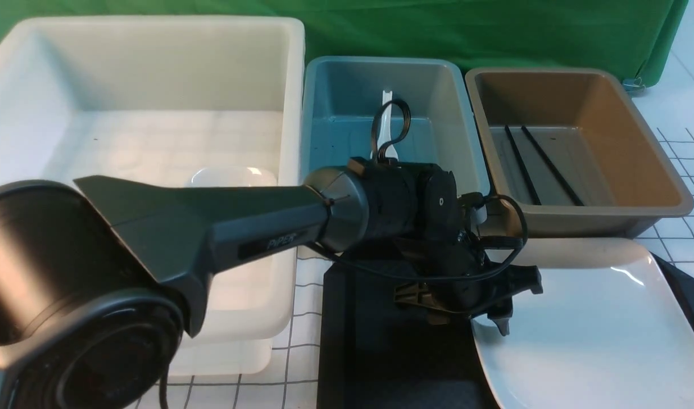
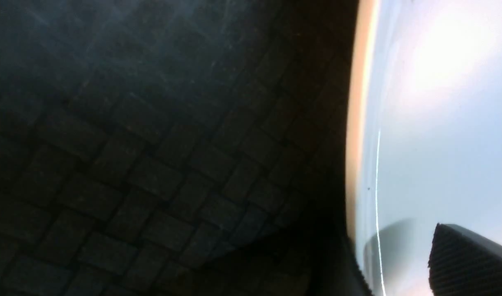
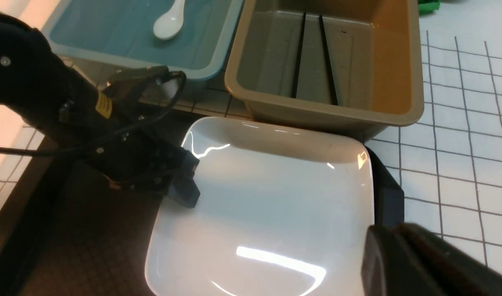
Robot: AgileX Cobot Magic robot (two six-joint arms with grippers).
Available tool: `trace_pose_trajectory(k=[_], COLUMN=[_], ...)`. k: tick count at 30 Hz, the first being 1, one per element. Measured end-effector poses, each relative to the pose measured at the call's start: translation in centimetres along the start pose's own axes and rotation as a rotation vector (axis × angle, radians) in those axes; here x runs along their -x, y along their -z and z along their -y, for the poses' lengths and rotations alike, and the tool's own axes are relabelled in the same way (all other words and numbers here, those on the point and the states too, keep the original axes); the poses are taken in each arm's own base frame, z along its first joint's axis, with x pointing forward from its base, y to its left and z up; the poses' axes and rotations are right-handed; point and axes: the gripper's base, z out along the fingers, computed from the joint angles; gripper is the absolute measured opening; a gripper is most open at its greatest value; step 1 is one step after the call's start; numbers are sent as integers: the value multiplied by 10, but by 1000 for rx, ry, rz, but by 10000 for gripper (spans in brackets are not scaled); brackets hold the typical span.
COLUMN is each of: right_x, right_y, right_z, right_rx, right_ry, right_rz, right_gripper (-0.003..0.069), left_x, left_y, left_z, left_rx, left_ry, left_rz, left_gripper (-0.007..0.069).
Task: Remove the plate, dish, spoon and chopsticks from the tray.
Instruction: Use the left arm to grab a plate from the dinner plate, then use the left arm to put the plate into the large storage box on the left
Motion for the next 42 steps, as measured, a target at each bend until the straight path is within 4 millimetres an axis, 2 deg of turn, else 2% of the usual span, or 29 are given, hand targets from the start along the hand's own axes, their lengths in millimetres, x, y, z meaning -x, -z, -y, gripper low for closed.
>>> trace_pose_trajectory(k=[5, 6, 9, 13, 16, 17, 18, 19, 21, 25, 28, 29, 31, 32, 34, 38, 39, 40, 42], right_x=[0, 0, 0, 0, 0, 0, 0, 0, 0, 0, 0, 0, 0, 0, 0, 0, 0, 0, 0], right_y=[0, 0, 0, 0, 0, 0, 0, 0, 0, 0, 0, 0, 0, 0, 0, 0, 0, 0, 0], right_z=[0, 0, 0, 0, 0, 0, 0, 0, 0, 0, 0, 0, 0, 0, 0, 0, 0, 0, 0], right_rx=[0, 0, 0, 0, 0, 0, 0, 0, 0, 0, 0, 0, 0, 0, 0, 0, 0, 0, 0], right_ry=[0, 0, 0, -1, 0, 0, 0, 0, 0, 0, 0, 0, 0, 0, 0, 1, 1, 1, 2], right_rz=[0, 0, 0, 0, 0, 0, 0, 0, 0, 0, 0, 0, 0, 0, 0, 0, 0, 0, 0], right_gripper=[43, 46, 50, 50, 53, 55, 57, 57, 62, 69, 70, 71, 71, 71, 71, 71, 71, 71, 71], left_x=[1, 1, 0, -2, -4, -4, -3, -3, -5, -12, -15, -16, -16, -14, -12, -6, -4, 0, 4], left_y=[-4, -5, -6, -1, 28, 30, 55, 55, 95, 155, 200, 222, 244, 271, 301, 349, 350, 369, 387], left_z=[-1, -1, 0, 6, 19, 20, 30, 30, 43, 55, 57, 54, 50, 41, 25, -17, -20, -47, -80], left_rx=[-14, -17, -37, -79, -114, -118, -152, -151, -186, -213, -258, -277, -290, -301, -296, -238, -233, -183, -112], left_ry=[16, 3, 2, -30, -106, -111, -154, -155, -229, -322, -333, -330, -322, -305, -277, -190, -183, -126, -66], left_rz=[0, -1, -7, -26, -7, -3, 38, 38, 111, 216, 298, 340, 383, 441, 504, 597, 603, 636, 661], left_gripper=[234, 147, 52, 34, 17, 16, 14, 14, 17, 23, 23, 23, 23, 22, 21, 21, 21, 21, 21])
